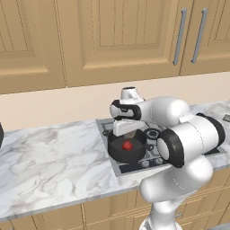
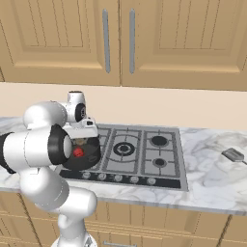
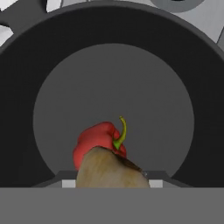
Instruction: Put the garlic and bell pepper in the pot. Retrieve the spatula and lightly stir the vegetables in the pot.
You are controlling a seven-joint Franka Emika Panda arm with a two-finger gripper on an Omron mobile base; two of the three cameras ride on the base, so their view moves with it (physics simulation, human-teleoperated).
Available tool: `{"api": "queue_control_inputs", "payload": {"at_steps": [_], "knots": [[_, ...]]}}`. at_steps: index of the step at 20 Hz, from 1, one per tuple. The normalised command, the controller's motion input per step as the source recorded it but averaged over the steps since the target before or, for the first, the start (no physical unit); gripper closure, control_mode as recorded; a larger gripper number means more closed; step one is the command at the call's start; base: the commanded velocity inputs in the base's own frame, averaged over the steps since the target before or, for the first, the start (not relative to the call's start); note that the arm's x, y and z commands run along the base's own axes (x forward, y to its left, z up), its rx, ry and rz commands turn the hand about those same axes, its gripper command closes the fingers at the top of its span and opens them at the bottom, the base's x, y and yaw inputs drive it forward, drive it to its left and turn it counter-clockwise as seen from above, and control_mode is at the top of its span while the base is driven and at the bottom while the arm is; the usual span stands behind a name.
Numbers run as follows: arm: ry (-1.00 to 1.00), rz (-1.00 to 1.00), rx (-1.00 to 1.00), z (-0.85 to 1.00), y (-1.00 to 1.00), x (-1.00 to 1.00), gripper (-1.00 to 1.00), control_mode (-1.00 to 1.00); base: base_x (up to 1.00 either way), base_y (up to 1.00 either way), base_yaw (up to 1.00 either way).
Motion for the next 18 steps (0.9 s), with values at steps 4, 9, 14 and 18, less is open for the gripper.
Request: {"api": "queue_control_inputs", "payload": {"at_steps": [4,9,14,18], "knots": [[0.00,0.00,0.00,0.00,0.00,0.00,-1.00,-1.00,0.00,0.00,0.00],[0.00,0.00,0.00,0.00,0.00,0.00,-1.00,-1.00,0.00,0.00,0.00],[0.00,0.00,0.00,0.01,0.00,-0.21,-1.00,-1.00,0.00,0.00,0.00],[0.00,0.00,0.02,0.11,0.00,-0.57,-1.00,-1.00,0.00,0.00,0.00]]}}
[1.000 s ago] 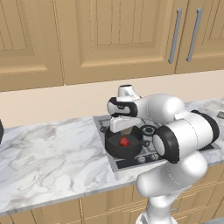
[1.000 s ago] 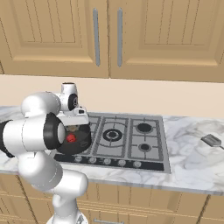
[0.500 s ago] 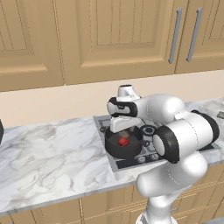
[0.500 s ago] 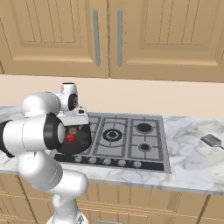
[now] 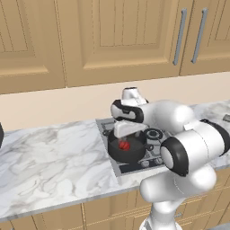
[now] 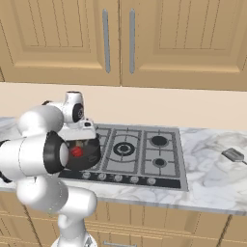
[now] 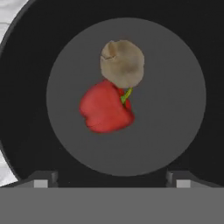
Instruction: Put the garlic and bell pepper in the pot. Retrieve the spatula and lightly stir the vegetables in the pot.
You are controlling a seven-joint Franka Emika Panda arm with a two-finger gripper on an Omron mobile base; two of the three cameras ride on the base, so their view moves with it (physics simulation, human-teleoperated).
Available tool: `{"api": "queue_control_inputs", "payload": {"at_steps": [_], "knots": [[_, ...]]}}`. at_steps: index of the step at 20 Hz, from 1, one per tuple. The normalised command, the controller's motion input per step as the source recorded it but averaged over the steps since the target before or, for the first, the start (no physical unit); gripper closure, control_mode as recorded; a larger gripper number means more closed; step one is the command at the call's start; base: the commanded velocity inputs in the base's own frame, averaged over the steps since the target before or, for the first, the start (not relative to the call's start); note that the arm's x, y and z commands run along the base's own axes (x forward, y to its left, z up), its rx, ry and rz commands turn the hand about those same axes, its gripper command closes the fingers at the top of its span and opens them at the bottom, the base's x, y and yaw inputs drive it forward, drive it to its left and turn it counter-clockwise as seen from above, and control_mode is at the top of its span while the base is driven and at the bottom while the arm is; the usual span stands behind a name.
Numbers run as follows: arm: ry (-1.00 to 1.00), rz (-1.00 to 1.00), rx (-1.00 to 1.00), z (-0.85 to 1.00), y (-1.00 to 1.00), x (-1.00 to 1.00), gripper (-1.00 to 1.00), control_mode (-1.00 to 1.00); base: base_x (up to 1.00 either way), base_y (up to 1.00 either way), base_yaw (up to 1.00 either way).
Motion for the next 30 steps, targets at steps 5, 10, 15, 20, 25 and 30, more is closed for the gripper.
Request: {"api": "queue_control_inputs", "payload": {"at_steps": [5,10,15,20,25,30], "knots": [[-0.04,0.00,0.04,0.20,0.00,-0.61,-1.00,-1.00,0.00,0.00,0.00],[-0.06,0.00,0.04,0.15,0.00,-0.55,-1.00,-1.00,0.00,0.00,0.00],[0.00,0.00,0.06,0.16,-0.11,-0.65,-1.00,-1.00,0.00,0.00,0.00],[0.00,0.00,0.02,0.31,-0.18,-0.61,-1.00,-1.00,0.00,0.00,0.00],[0.00,-0.02,0.00,0.52,-0.09,-0.17,-1.00,-1.00,0.00,0.00,0.00],[-0.03,-0.02,0.00,0.27,-0.02,-0.05,-1.00,-1.00,0.00,0.00,0.00]]}}
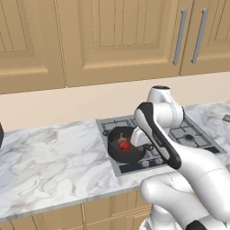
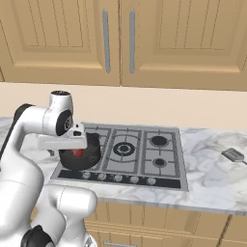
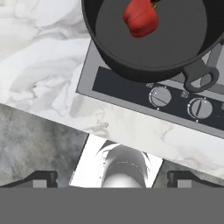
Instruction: Put the garlic and bell pepper in the pot. Retrieve the spatula and lightly stir the vegetables in the pot.
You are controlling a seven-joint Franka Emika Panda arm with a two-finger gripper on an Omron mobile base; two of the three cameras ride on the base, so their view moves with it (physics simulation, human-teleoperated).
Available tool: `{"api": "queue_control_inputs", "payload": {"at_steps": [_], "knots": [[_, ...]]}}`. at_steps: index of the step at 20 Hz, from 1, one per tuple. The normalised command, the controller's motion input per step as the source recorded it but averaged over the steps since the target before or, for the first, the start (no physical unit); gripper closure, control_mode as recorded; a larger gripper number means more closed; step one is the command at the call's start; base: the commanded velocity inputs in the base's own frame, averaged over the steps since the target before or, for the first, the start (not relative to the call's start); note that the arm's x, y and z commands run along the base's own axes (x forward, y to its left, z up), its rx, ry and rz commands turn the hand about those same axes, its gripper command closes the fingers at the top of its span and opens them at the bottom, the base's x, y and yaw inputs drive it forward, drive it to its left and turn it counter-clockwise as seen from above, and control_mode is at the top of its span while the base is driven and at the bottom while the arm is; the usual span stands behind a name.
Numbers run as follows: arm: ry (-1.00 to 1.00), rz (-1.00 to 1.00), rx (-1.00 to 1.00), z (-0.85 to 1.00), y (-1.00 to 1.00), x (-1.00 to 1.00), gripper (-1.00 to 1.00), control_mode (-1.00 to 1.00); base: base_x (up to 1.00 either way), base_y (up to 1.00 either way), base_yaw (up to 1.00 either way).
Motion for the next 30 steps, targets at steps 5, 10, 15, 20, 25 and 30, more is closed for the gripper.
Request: {"api": "queue_control_inputs", "payload": {"at_steps": [5,10,15,20,25,30], "knots": [[0.00,0.00,0.00,0.00,0.00,0.00,-1.00,-1.00,0.00,0.00,0.00],[0.00,0.00,0.00,0.00,0.00,0.00,-1.00,-1.00,0.00,0.00,0.00],[0.00,0.00,0.00,0.00,0.00,-0.02,-1.00,1.00,-0.37,-0.05,-0.04],[0.00,0.00,0.00,0.00,0.00,0.00,-1.00,1.00,-0.73,-0.19,-0.17],[0.00,0.00,0.00,0.00,0.00,0.00,-1.00,1.00,-0.23,-0.65,-0.28],[0.00,0.00,0.00,0.00,0.00,0.00,-1.00,1.00,-0.03,-0.79,-0.20]]}}
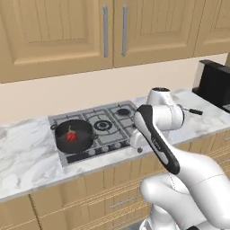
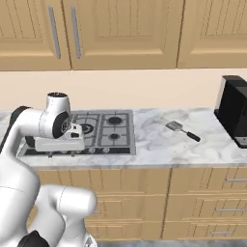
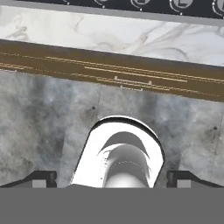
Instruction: Put the garlic and bell pepper in the pot. Retrieve the spatula and lightly stir the vegetables in the pot.
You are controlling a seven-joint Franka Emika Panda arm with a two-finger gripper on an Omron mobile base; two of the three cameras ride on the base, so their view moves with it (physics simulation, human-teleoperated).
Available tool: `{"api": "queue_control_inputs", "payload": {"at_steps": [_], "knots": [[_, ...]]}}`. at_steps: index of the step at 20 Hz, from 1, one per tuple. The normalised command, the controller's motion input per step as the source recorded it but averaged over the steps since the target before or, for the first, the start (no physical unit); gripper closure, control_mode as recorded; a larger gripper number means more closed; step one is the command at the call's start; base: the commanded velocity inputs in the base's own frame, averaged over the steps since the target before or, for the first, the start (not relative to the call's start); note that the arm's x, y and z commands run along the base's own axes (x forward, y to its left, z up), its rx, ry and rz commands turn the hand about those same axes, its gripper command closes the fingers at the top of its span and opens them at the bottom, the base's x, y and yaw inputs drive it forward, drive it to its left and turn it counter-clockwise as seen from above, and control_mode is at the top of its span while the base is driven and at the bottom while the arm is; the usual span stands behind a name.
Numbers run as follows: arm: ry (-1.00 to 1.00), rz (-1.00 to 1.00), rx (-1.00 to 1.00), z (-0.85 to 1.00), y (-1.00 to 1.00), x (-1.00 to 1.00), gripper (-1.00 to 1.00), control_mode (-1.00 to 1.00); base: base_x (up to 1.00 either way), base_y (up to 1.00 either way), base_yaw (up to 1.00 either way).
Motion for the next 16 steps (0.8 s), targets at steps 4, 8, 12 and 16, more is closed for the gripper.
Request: {"api": "queue_control_inputs", "payload": {"at_steps": [4,8,12,16], "knots": [[0.00,0.00,0.00,0.00,0.00,0.00,-1.00,1.00,0.13,-1.00,-0.02],[0.00,0.00,0.00,0.00,0.00,0.00,-1.00,1.00,0.20,-1.00,0.00],[0.00,0.00,0.00,0.00,0.00,0.00,-1.00,1.00,0.17,-1.00,0.00],[0.00,0.00,0.00,0.00,0.00,0.00,-1.00,1.00,0.24,-0.98,0.02]]}}
